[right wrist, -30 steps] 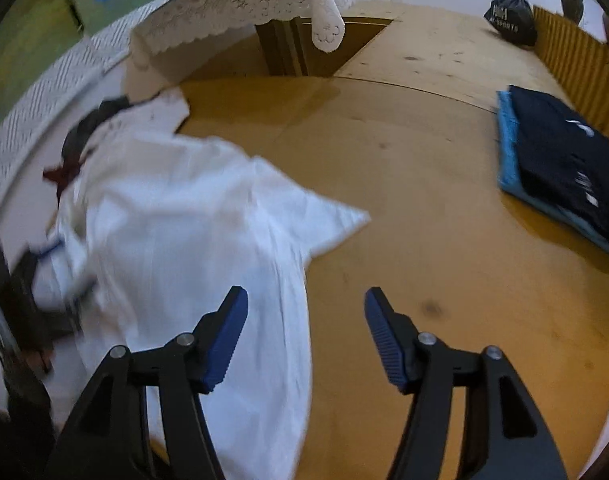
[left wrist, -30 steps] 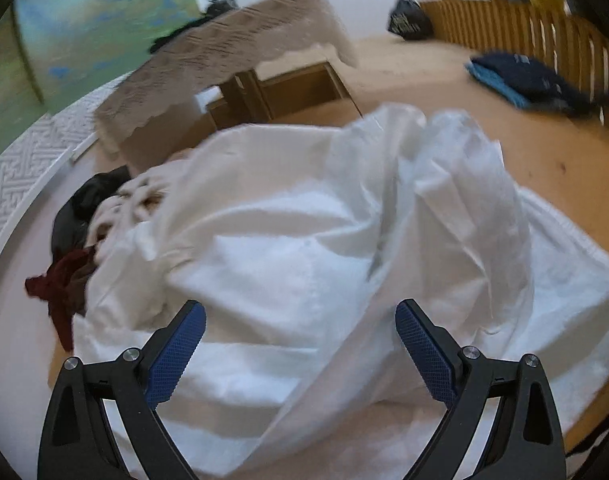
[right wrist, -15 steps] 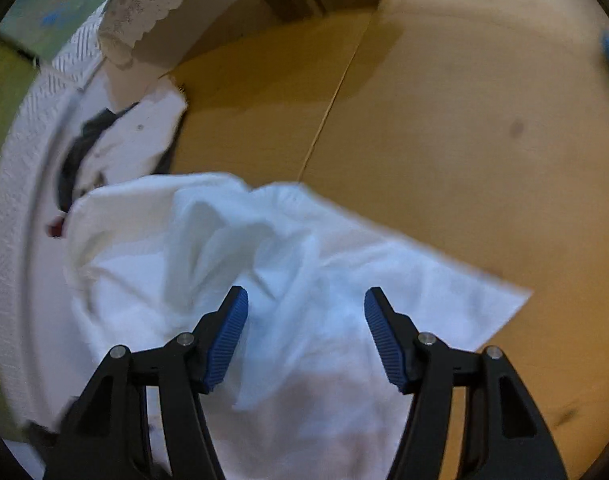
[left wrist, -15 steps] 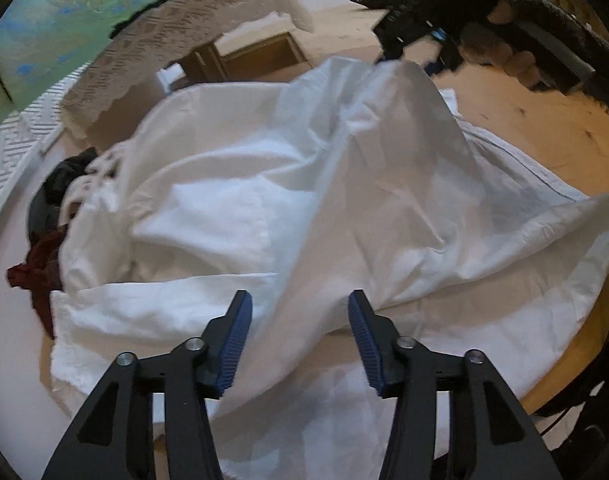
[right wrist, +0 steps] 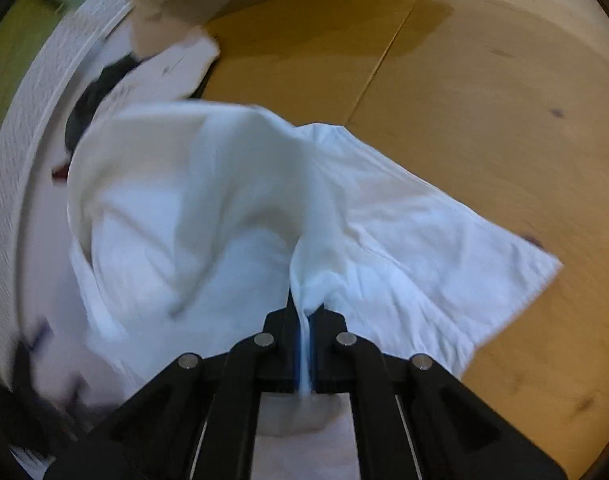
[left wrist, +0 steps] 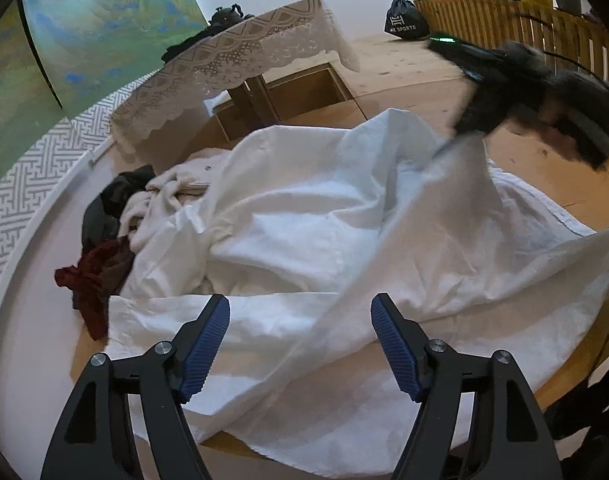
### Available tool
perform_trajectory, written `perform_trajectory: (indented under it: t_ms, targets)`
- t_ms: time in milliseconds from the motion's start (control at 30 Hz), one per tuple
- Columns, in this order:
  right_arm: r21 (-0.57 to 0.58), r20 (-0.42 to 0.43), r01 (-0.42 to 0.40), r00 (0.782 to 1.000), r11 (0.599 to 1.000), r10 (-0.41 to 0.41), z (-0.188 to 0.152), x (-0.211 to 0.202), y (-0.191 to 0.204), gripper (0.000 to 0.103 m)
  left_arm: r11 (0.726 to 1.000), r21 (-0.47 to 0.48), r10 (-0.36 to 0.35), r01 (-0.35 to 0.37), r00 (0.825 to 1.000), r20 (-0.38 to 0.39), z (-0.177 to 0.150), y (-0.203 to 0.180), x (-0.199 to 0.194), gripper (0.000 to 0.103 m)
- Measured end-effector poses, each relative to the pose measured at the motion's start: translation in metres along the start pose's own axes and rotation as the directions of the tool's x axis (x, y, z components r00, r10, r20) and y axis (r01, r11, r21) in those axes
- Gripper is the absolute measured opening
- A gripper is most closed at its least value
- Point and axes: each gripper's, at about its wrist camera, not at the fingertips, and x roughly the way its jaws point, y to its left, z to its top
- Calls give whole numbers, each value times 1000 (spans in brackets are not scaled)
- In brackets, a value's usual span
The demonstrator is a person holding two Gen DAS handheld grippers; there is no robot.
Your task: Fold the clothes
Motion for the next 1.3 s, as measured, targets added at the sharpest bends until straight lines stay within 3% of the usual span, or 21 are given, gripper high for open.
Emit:
perform_trajectory:
  t_ms: [167,333,433,567,633,733,833,933,1100,1300]
  targets:
    - [-98,8,112,994,989,-112,-104,-49,-4,3,999,10,-43,43,999,26,12,-5,2,74]
    - [-283,-103,235,957,930,-273,-205,-46,19,10,990,40,-134,133,990,41,30,-34,10,74]
    - [-241,-135,188,965,952,-225,-224,-65,13,14,976,64,-212,209,976,44,41,-56,11,74]
    - [-98,-33,137,989,986,-141,-214,-116,-20,41,945,130,-308,300,951,40,57,-96,12,75]
    - [-41,55,188,981,981,-185,-202,-137,-39,42,925,183,-344,334,939,23,60,-120,17,75]
    - [-5,90,222,971,975,-220,-188,-142,-65,42,902,223,-368,369,929,-47,55,-144,33,75]
    - [-23,57,267,962,963,-265,-175,-120,-69,42,887,249,-366,390,920,-139,43,-158,52,75]
    - [-32,12,201,980,979,-201,-166,-114,-90,42,890,234,-345,391,914,-212,24,-153,65,75]
    - [-83,-62,60,996,995,-65,-144,-84,-82,42,903,205,-333,377,917,-219,16,-145,63,75]
    - [-103,-160,-58,986,993,41,-114,-55,-73,42,910,193,-326,366,922,-210,13,-143,60,75]
